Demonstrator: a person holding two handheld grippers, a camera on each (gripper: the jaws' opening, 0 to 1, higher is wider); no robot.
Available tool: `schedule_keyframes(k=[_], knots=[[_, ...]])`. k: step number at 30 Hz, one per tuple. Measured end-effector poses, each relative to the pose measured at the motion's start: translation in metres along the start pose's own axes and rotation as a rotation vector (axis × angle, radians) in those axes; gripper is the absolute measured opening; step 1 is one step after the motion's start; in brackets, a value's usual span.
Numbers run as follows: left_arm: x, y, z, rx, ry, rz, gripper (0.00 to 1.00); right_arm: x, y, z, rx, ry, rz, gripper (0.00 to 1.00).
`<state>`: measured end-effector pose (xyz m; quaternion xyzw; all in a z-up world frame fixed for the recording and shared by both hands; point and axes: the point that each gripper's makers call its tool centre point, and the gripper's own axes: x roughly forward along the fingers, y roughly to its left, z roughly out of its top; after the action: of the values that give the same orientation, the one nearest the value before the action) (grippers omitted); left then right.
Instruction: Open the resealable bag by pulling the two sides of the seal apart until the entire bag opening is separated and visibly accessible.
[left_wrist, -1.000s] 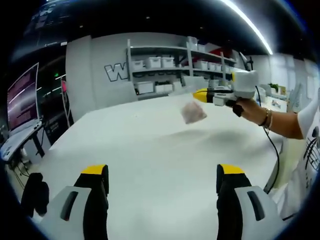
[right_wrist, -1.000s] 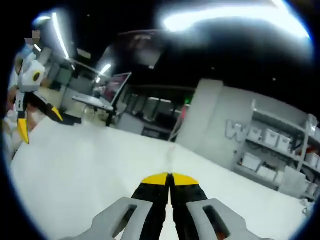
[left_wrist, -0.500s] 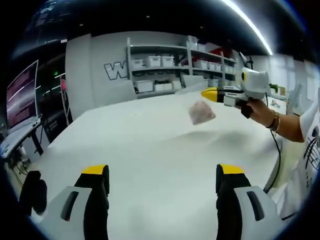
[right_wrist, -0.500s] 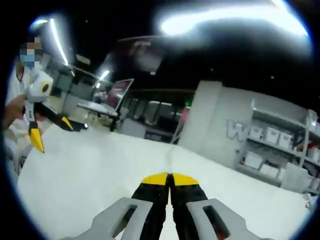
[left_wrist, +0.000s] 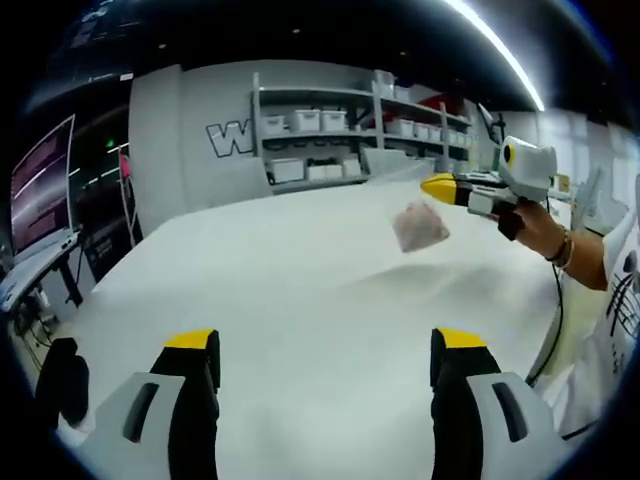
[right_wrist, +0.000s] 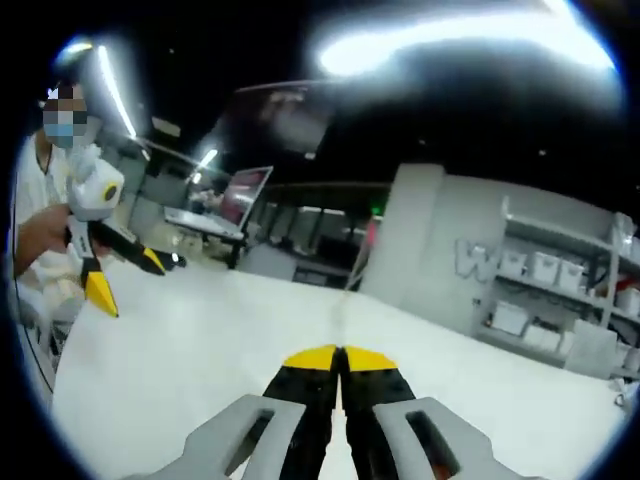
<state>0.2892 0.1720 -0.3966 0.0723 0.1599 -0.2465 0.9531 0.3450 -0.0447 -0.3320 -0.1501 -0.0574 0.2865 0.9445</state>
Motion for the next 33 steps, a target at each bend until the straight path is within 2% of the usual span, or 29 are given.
schedule_keyframes(k=[7,22,33], knots=[[0.002,0.000,-0.002,-0.001,0.002,0.000,0.85,-0.012,0.003,-0.001,0.020,-0.009,-0.004,0.00],[0.002,-0.006,-0.007,-0.001,0.017,-0.020,0.83,-0.042,0.025,0.019,0.056,-0.067,0.011,0.00],[0.003,-0.013,-0.010,0.008,0.031,-0.043,0.81,-0.061,0.044,0.019,0.122,-0.070,0.033,0.00]])
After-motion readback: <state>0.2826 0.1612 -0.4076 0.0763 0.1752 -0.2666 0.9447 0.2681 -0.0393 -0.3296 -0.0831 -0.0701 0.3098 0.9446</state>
